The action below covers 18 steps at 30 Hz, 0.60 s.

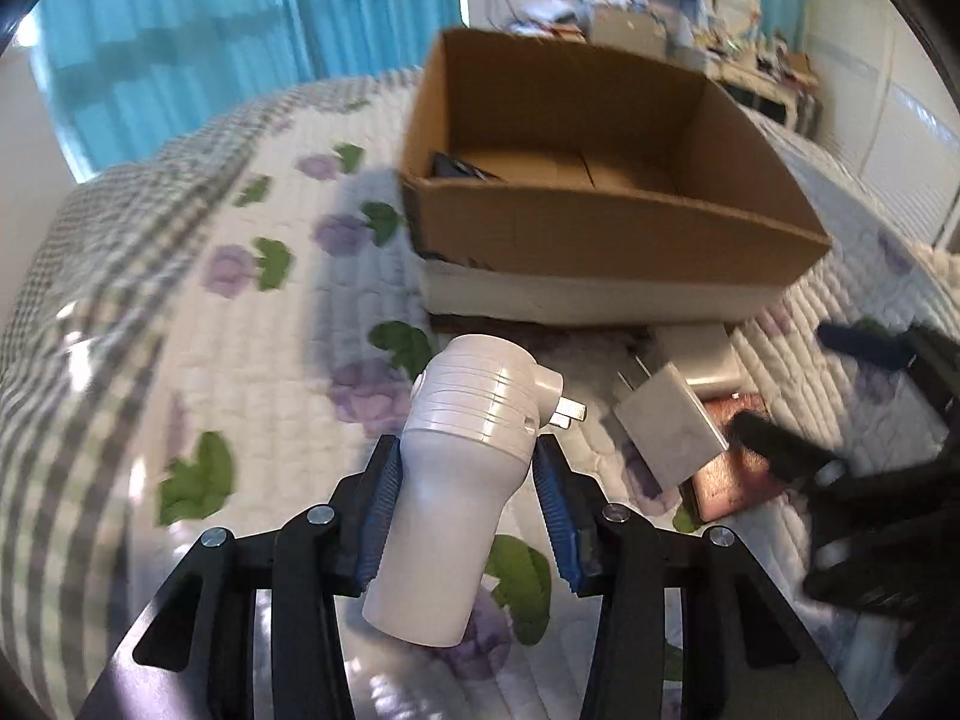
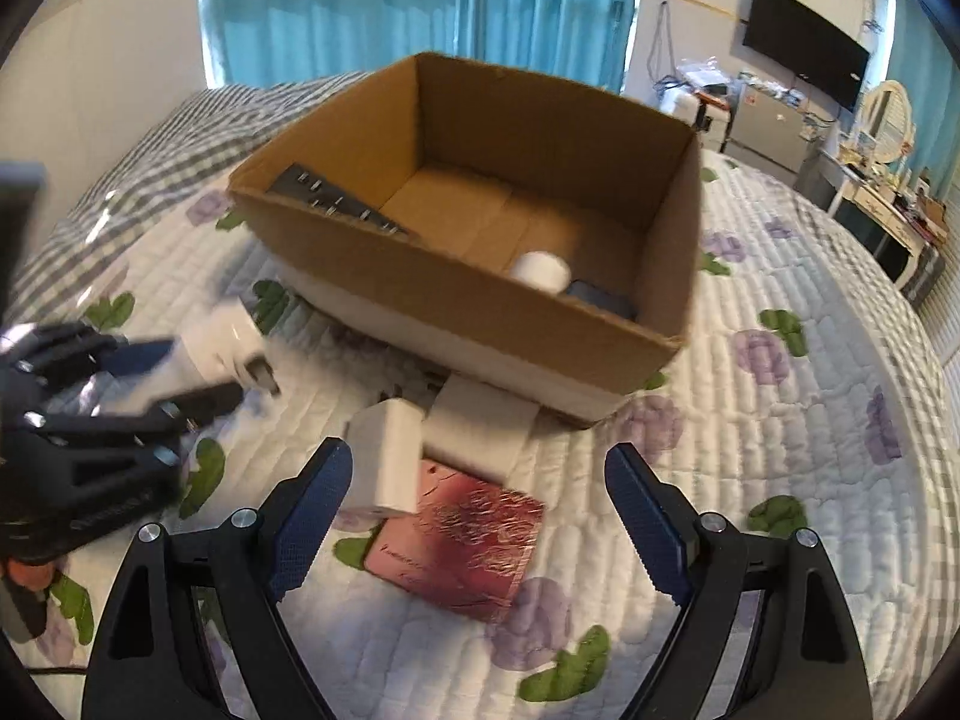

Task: Organize rigid objects
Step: 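Grasp the white hair-dryer-like device with the left tool while the right tool grasps a white charger block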

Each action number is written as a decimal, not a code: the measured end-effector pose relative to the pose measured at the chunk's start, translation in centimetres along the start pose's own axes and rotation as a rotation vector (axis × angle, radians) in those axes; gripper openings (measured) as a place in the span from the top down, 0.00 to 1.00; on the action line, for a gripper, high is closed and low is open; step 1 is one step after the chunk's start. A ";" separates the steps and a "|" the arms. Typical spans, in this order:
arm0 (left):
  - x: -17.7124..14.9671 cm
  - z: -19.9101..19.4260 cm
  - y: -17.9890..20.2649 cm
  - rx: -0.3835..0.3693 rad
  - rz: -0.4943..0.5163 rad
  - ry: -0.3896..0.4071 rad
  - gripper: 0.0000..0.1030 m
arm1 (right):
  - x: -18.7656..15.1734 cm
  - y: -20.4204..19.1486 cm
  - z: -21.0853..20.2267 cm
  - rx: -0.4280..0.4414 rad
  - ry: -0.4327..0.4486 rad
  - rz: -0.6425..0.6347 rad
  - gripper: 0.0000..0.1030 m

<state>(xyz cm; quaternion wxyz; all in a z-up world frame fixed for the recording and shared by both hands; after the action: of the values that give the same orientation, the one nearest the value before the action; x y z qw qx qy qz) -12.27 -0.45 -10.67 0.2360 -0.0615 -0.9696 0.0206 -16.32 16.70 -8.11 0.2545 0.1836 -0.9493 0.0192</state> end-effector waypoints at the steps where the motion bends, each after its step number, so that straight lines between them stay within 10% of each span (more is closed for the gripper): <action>1: -0.1 -0.2 -0.2 0.009 -0.010 0.007 0.56 | -0.1 -0.5 0.4 0.013 -0.014 -0.007 0.17; 11: 0.5 -0.8 -1.3 0.009 -0.059 0.022 0.56 | 0.0 -3.3 6.0 0.077 -0.158 0.031 0.60; 18: 0.1 -1.2 -0.8 -0.015 -0.055 0.016 0.56 | -0.1 -3.9 5.0 0.083 -0.114 0.009 0.63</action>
<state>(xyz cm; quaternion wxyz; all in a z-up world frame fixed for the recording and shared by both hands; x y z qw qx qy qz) -11.87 -1.22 -9.56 0.2436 -0.0370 -0.9691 0.0063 -17.22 12.48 -12.70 0.1922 0.1906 -0.9614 0.0491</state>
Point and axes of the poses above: each gripper's, at about its wrist camera, not at the fingertips, and z roughly the way its jaws point, y to its right, x to its top, the point moved 5 cm from there along z, roughly the way its jaws point, and after that the axes turned 9 degrees about -y, right-handed, at the moved point
